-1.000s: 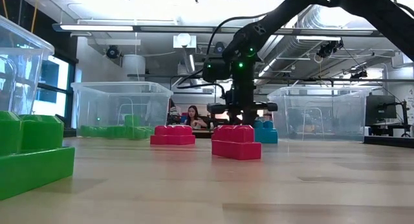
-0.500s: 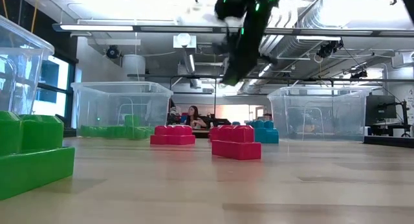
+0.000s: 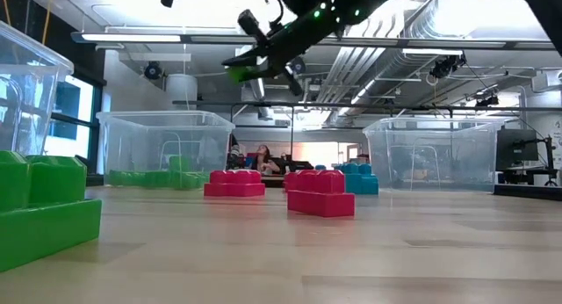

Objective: Sort blocks
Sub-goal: Put the green game piece into the top left transparent bin

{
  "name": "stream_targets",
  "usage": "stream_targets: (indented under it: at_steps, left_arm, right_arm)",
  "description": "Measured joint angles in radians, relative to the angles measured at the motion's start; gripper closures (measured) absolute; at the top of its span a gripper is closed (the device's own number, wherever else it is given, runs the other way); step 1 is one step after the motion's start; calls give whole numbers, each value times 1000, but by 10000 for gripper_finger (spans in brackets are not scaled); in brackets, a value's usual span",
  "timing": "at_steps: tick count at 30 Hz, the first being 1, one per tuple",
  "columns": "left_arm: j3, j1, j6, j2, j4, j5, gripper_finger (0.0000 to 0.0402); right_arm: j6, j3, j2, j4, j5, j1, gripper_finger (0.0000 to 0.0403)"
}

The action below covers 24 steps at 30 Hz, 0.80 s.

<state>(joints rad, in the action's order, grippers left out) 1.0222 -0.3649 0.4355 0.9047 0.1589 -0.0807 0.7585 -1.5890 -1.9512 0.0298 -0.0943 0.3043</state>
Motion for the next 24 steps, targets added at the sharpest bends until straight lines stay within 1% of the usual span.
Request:
stream_targets:
  at_steps: [7, 8, 11, 14, 16, 18, 22, 24]
  left_arm:
    - [0, 0, 26, 0, 0, -2, 67]
    - [0, 0, 27, 0, 0, -2, 67]
    - [0, 0, 37, 0, 0, -3, 67]
    - [0, 0, 43, 0, 0, -3, 67]
    - [0, 0, 45, 0, 0, -3, 67]
    - [0, 0, 51, 0, 0, -3, 67]
    - [0, 0, 51, 0, 1, -3, 67]
    - [0, 0, 51, 0, 0, -3, 67]
  right_arm:
    - [90, -3, -98, -189, 47, 45, 403]
    - [106, -13, -111, -194, 56, 51, 403]
    - [125, -77, -179, -187, 97, 67, 403]
    - [127, -199, -250, -166, 108, 72, 403]
    - [130, -307, -293, -114, 136, 69, 403]
    - [94, -418, -344, -9, 158, 69, 403]
    - [31, -610, -447, 226, 159, 69, 403]
    - [-4, -677, -472, 286, 159, 69, 403]
